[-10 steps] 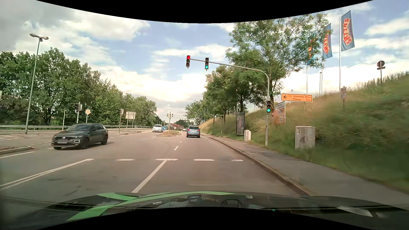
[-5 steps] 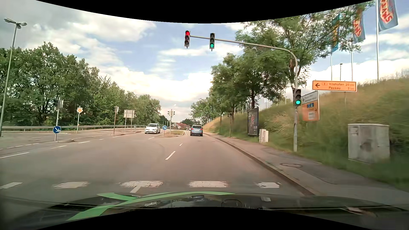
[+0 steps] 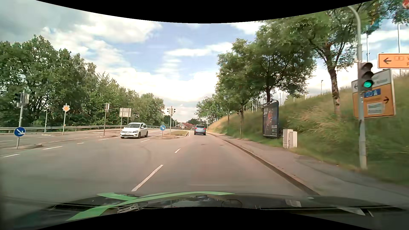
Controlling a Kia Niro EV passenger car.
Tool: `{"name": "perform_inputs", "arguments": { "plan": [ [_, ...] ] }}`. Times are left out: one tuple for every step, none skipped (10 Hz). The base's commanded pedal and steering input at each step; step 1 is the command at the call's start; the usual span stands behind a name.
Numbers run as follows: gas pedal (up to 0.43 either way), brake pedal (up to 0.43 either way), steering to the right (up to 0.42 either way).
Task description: Follow the waypoints while adhering to traffic rules and regulations
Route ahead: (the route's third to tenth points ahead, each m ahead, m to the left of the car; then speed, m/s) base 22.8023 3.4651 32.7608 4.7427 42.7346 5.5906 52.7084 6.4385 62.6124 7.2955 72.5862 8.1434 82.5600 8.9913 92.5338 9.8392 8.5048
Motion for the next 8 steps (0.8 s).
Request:
{"name": "perform_inputs", "arguments": {
  "plan": [
    [0.311, 0.0, -0.03],
    [0.311, 0.0, -0.03],
    [0.311, 0.0, -0.03],
    [0.311, 0.0, -0.027],
    [0.311, 0.0, -0.024],
    [0.287, 0.0, -0.023],
    [0.287, 0.0, -0.02],
    [0.28, 0.0, -0.019]
  ]
}}
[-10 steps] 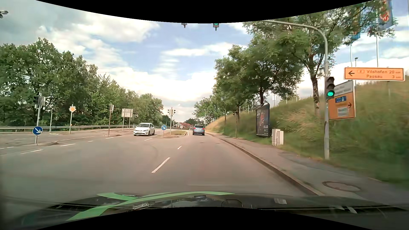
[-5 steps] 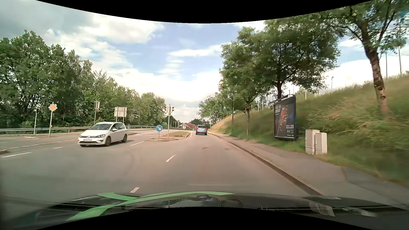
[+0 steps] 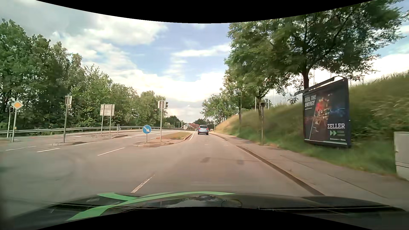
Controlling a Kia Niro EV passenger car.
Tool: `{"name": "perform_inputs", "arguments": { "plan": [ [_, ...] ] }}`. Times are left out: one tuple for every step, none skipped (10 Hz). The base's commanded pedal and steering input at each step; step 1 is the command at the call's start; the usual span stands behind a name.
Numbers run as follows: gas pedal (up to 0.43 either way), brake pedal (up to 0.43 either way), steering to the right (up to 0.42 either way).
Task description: Follow the waypoints while adhering to traffic rules and regulations
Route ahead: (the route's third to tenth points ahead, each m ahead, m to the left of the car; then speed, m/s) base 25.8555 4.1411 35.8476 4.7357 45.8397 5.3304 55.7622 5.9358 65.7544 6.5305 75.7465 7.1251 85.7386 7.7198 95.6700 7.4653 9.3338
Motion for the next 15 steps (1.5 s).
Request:
{"name": "perform_inputs", "arguments": {
  "plan": [
    [0.28, 0.0, -0.018],
    [0.28, 0.0, -0.018],
    [0.28, 0.0, -0.018],
    [0.28, 0.0, -0.018],
    [0.28, 0.0, -0.017],
    [0.28, 0.0, -0.017],
    [0.28, 0.0, -0.017],
    [0.28, 0.0, -0.017],
    [0.268, 0.0, -0.017],
    [0.268, 0.0, -0.017],
    [0.268, 0.0, -0.017],
    [0.24, 0.0, -0.017],
    [0.228, 0.0, -0.017],
    [0.228, 0.0, -0.017],
    [0.228, 0.0, -0.017]
  ]
}}
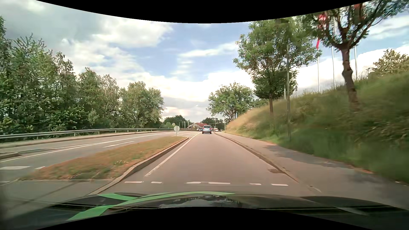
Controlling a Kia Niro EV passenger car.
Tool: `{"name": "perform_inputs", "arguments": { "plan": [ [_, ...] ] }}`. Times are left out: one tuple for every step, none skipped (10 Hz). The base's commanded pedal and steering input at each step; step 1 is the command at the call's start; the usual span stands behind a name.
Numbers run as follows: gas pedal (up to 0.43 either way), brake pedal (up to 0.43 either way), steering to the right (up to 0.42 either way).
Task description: Follow the waypoints while adhering to traffic rules and regulations
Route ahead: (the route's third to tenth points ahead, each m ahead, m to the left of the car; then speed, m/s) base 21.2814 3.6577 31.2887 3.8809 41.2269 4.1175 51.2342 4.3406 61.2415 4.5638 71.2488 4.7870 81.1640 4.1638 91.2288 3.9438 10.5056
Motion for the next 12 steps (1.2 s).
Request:
{"name": "perform_inputs", "arguments": {
  "plan": [
    [0.228, 0.0, -0.017],
    [0.228, 0.0, -0.017],
    [0.228, 0.0, -0.017],
    [0.228, 0.0, -0.017],
    [0.209, 0.0, -0.017],
    [0.197, 0.0, -0.015],
    [0.169, 0.0, -0.014],
    [0.138, 0.0, -0.014],
    [0.087, 0.0, -0.014],
    [0.028, 0.0, -0.014],
    [0.028, 0.0, -0.014],
    [0.028, 0.0, -0.014]
  ]
}}
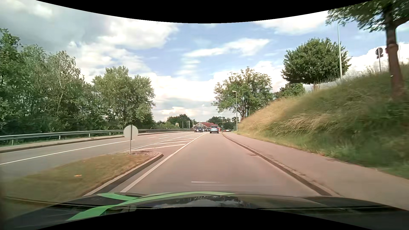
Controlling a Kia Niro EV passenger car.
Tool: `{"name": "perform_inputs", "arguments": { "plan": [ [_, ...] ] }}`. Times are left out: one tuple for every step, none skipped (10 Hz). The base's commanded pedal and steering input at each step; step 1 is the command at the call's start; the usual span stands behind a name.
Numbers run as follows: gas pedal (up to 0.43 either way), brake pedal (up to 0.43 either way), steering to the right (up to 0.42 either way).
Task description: Follow the waypoints while adhering to traffic rules and regulations
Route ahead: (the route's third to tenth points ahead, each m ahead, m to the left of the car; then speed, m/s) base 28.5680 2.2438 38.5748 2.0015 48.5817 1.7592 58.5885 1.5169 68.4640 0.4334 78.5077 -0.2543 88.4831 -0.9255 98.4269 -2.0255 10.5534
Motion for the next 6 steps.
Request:
{"name": "perform_inputs", "arguments": {
  "plan": [
    [0.047, 0.0, -0.014],
    [0.079, 0.0, -0.014],
    [0.118, 0.0, -0.013],
    [0.13, 0.0, -0.013],
    [0.13, 0.0, -0.011],
    [0.13, 0.0, -0.01]
  ]
}}
